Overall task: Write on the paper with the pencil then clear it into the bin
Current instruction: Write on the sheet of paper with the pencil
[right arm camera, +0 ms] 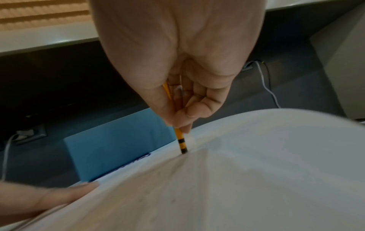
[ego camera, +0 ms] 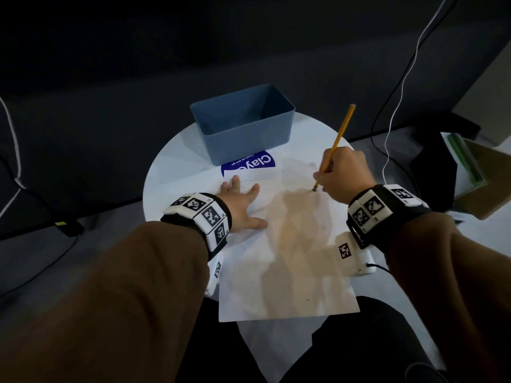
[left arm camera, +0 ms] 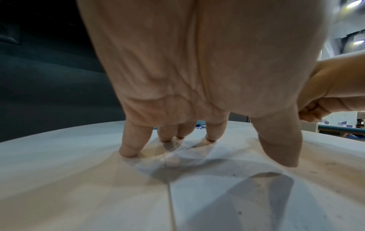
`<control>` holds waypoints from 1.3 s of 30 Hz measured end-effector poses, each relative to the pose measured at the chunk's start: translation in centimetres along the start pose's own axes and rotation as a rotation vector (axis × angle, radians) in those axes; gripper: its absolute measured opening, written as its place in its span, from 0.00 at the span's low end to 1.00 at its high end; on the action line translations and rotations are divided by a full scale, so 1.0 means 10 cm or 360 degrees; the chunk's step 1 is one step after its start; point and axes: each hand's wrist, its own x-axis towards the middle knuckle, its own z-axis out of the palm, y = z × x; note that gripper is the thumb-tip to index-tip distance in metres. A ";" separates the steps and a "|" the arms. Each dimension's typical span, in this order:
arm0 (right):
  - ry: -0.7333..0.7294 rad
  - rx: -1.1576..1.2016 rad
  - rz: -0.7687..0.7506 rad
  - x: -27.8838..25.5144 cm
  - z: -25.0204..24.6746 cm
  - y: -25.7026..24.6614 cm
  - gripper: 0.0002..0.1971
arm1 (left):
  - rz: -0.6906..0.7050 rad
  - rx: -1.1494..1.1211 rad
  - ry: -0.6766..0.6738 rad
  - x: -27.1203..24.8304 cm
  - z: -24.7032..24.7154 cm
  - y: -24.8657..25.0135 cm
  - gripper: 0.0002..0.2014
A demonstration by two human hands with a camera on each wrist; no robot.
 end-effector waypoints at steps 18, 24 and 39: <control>0.0003 0.0086 -0.0159 -0.08 0.02 -0.08 0.13 | -0.0001 0.0009 -0.0023 -0.03 -0.03 0.02 0.48; -0.0089 0.0006 -0.0202 -0.12 0.04 -0.06 0.12 | -0.0009 0.0013 -0.0019 -0.04 -0.02 0.02 0.48; -0.0094 -0.0012 -0.0097 -0.12 -0.06 -0.01 0.12 | -0.0012 0.0029 -0.0020 -0.06 -0.03 0.03 0.48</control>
